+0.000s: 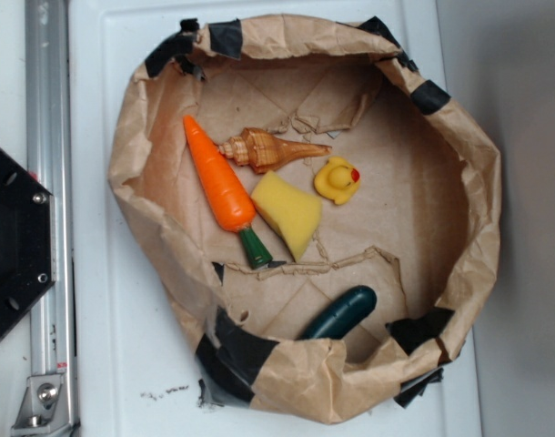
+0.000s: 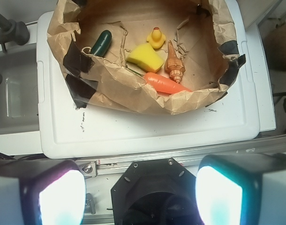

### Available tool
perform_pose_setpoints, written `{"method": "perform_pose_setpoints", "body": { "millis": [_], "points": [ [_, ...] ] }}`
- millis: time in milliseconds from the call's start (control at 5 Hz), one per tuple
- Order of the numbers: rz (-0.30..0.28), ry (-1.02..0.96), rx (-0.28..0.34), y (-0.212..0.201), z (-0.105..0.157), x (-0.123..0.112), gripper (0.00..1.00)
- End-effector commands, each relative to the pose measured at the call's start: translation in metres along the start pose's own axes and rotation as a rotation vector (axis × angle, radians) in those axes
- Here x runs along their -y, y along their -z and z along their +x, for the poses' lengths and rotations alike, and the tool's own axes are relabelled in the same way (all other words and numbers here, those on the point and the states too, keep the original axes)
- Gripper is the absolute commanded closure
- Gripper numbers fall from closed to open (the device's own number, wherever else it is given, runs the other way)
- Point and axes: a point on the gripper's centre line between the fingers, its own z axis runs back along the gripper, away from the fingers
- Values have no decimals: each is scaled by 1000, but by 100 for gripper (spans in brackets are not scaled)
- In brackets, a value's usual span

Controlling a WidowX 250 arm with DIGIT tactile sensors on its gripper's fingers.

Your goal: Grab the yellow duck.

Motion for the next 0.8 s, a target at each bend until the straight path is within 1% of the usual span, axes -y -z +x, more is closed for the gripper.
{"method": "perform_pose_setpoints", "body": {
  "millis": [0,200,400,600],
  "points": [
    [0,0,0,0,0,0,0],
    [-17,-127,30,6,44,-1,0],
    [-38,-201,71,24,85,10,0],
    [6,-434,124,51,108,8,0]
  ]
}}
